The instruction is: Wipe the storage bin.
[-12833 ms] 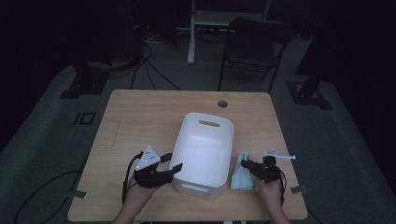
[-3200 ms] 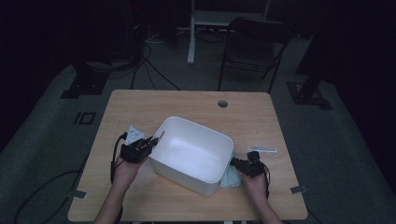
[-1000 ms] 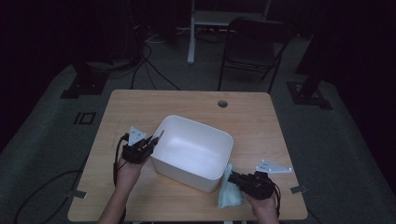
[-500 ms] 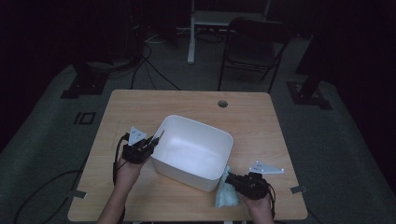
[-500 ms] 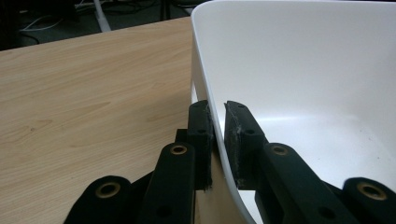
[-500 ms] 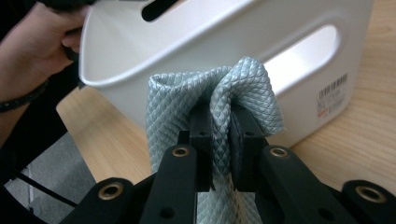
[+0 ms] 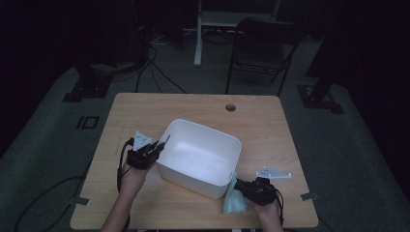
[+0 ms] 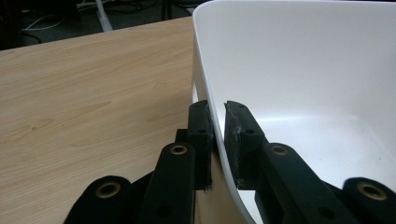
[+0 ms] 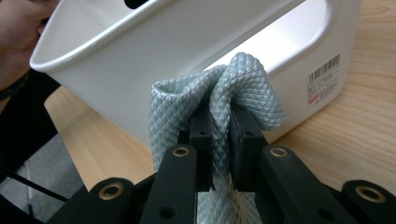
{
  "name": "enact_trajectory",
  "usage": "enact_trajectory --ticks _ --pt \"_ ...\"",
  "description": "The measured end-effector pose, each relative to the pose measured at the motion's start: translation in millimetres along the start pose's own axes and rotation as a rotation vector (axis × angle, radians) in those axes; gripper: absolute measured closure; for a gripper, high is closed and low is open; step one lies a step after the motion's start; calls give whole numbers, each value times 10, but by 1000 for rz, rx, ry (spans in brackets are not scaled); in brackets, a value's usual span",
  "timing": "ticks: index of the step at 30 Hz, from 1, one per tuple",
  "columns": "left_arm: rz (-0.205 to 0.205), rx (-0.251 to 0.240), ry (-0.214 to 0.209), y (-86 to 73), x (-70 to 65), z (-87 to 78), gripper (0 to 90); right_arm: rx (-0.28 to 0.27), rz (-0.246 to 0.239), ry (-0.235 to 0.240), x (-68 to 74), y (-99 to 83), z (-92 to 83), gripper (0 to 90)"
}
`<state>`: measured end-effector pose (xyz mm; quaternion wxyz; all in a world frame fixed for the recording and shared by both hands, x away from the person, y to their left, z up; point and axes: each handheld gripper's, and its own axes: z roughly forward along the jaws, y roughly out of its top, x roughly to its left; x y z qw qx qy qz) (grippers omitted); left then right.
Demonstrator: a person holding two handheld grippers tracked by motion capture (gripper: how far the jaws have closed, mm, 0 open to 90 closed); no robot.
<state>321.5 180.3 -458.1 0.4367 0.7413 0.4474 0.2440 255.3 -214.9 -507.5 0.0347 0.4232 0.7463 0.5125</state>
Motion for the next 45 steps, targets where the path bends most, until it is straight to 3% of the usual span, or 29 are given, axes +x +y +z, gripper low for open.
enact_trajectory --ticks 9,11,13,20,25,31,36,40,45 --pt "-2 1 -3 -1 6 -1 806 -1 13 -16 -37 -30 20 818" --pt "-4 1 -9 -2 9 1 801 33 17 -30 -67 -46 62 819" --pt "-4 1 -11 -1 10 2 801 45 58 -23 -119 -106 130 818" --pt "-4 0 -1 0 2 4 801 85 80 -18 -216 -110 189 818" --pt "-13 -2 4 2 4 9 803 30 59 14 -98 -16 29 817" --pt "-9 3 5 6 -5 10 805 -103 -7 57 105 170 -273 816" --pt "1 0 -13 4 3 10 804 -78 -32 35 124 171 -198 816" --pt "-2 3 -7 7 6 13 805 -65 -7 37 70 160 -174 816" --pt "4 7 -16 10 7 16 804 -105 -27 23 68 273 -245 816"
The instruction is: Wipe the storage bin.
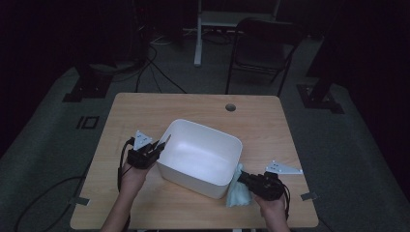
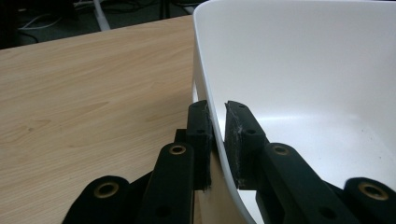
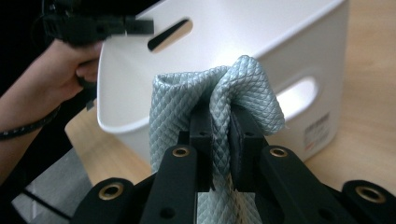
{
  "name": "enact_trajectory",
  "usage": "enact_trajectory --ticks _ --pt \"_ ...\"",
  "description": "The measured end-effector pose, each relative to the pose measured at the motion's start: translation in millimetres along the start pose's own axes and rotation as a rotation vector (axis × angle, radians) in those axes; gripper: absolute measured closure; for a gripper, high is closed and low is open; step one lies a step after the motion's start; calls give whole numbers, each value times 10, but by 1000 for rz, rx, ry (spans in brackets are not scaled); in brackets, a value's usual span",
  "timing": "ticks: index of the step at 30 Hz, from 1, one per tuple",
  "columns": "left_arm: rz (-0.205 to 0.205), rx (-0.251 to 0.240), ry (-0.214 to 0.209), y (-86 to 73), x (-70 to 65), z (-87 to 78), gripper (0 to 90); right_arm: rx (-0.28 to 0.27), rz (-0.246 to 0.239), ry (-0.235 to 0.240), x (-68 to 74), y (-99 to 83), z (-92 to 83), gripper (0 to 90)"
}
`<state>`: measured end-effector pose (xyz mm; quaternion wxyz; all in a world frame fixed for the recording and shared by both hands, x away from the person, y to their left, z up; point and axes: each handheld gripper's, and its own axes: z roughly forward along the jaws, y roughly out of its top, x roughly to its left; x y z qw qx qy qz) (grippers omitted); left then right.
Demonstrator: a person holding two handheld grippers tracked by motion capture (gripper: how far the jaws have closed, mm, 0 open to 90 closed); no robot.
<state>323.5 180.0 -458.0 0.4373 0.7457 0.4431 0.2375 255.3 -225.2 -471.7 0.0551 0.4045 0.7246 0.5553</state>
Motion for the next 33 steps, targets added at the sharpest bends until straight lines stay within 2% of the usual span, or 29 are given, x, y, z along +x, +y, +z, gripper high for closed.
enact_trajectory --ticks 2,5,8,9,13,18,20,26,28,33 --pt "7 1 -2 4 -10 3 803 1 8 4 -7 -4 24 817" --pt "1 0 1 4 -9 4 802 34 5 -20 -22 -44 74 817" --pt "-3 2 7 5 -2 4 802 37 29 -9 -65 -52 76 816" --pt "-1 5 5 7 -1 3 802 42 13 -16 -59 -33 72 816" --pt "0 9 -7 9 -5 6 803 1 3 -24 -58 67 -1 816" --pt "-1 9 -1 12 -14 7 801 23 11 -42 -98 15 86 817" --pt "-6 8 3 11 -10 7 801 29 30 -31 -138 -2 95 817" --pt "-1 11 -7 10 -9 5 802 -4 25 -41 -164 158 27 817" --pt "10 15 -2 16 -26 7 801 -1 39 -28 -195 156 57 817" --pt "-2 13 7 14 -20 6 800 25 55 -35 -246 96 111 817"
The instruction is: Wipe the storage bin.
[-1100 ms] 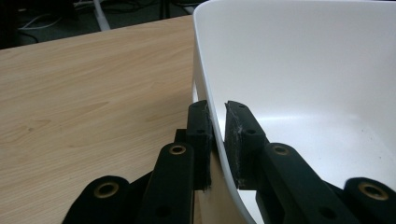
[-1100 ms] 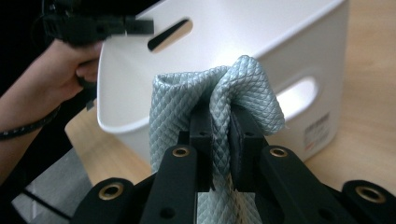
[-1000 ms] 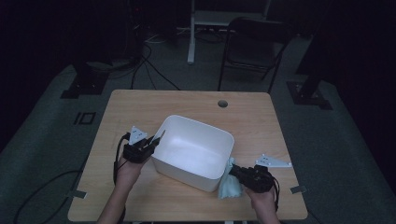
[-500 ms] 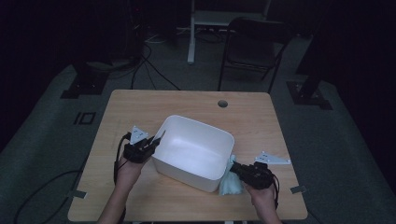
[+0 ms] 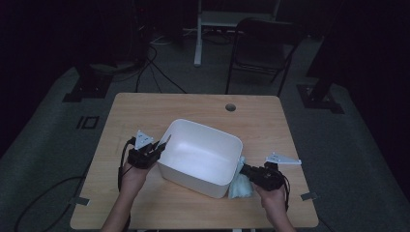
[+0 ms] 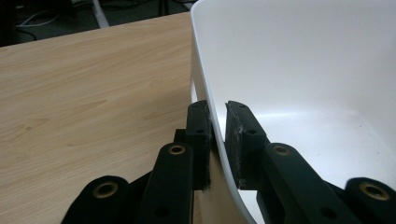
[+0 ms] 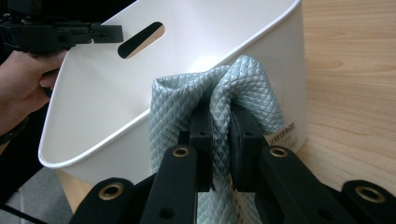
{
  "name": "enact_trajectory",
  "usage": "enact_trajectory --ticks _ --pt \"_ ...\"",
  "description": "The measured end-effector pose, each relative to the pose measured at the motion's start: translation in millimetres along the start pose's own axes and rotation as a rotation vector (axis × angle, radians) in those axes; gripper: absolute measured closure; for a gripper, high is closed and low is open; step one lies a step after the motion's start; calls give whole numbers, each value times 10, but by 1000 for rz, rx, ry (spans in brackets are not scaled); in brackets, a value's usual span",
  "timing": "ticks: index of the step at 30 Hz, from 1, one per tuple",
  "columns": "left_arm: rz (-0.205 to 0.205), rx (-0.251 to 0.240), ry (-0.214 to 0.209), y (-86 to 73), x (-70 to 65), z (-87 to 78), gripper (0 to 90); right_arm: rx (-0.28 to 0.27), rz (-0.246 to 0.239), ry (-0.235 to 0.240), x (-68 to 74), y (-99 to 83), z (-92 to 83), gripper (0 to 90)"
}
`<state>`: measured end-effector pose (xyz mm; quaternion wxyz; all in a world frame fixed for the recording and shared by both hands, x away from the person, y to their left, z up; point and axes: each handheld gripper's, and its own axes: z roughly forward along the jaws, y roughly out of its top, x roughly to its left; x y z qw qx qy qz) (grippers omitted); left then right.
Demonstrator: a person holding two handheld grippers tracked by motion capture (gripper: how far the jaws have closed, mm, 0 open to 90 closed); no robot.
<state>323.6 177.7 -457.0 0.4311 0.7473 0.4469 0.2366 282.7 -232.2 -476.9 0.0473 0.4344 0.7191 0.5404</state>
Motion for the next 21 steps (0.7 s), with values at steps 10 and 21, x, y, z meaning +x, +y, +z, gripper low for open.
enact_trajectory --ticks 10,21 --pt "12 3 -2 6 -19 5 800 -15 18 -12 -95 90 39 817" --pt "13 1 -12 7 -30 11 801 -27 33 -71 -267 157 78 818"
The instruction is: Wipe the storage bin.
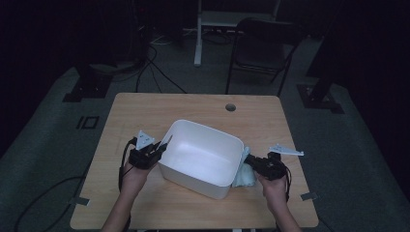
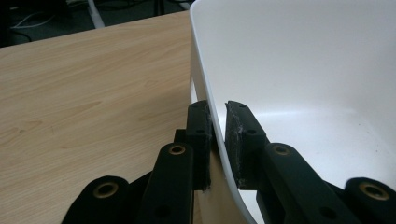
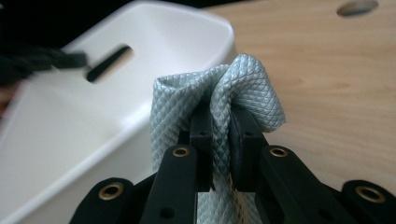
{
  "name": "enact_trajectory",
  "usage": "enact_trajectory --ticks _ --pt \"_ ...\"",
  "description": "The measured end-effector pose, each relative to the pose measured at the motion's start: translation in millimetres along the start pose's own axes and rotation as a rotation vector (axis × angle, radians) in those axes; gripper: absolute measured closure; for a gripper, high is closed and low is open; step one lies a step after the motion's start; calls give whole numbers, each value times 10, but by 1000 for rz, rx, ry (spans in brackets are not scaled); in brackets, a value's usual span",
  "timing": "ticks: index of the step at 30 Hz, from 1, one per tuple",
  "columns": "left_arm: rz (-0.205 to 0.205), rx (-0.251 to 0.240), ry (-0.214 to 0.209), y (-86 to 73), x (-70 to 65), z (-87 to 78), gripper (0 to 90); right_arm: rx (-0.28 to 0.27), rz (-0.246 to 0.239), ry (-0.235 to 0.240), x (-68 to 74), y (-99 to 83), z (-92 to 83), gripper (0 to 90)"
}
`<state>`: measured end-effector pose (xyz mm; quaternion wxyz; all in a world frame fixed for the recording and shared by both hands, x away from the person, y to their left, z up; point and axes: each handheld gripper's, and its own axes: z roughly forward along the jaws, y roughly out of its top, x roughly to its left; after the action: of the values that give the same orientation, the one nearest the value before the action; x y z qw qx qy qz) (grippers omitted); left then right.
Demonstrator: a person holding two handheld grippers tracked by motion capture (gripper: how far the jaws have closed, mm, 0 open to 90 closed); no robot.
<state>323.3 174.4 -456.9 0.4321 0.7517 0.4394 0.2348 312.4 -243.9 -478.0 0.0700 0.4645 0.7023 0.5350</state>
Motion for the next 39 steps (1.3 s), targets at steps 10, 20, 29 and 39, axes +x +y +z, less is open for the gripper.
enact_trajectory --ticks 10,20,29,39 --pt "2 1 18 1 -13 -2 801 -47 17 13 -40 80 -21 815" --pt "8 -2 -9 1 -1 3 799 18 -9 -42 -87 -12 125 822" --pt "-1 -6 2 -5 -7 0 796 97 17 -79 -229 -220 333 823" --pt "-18 -7 -19 -26 -6 -9 713 113 30 -71 -298 -224 319 815"
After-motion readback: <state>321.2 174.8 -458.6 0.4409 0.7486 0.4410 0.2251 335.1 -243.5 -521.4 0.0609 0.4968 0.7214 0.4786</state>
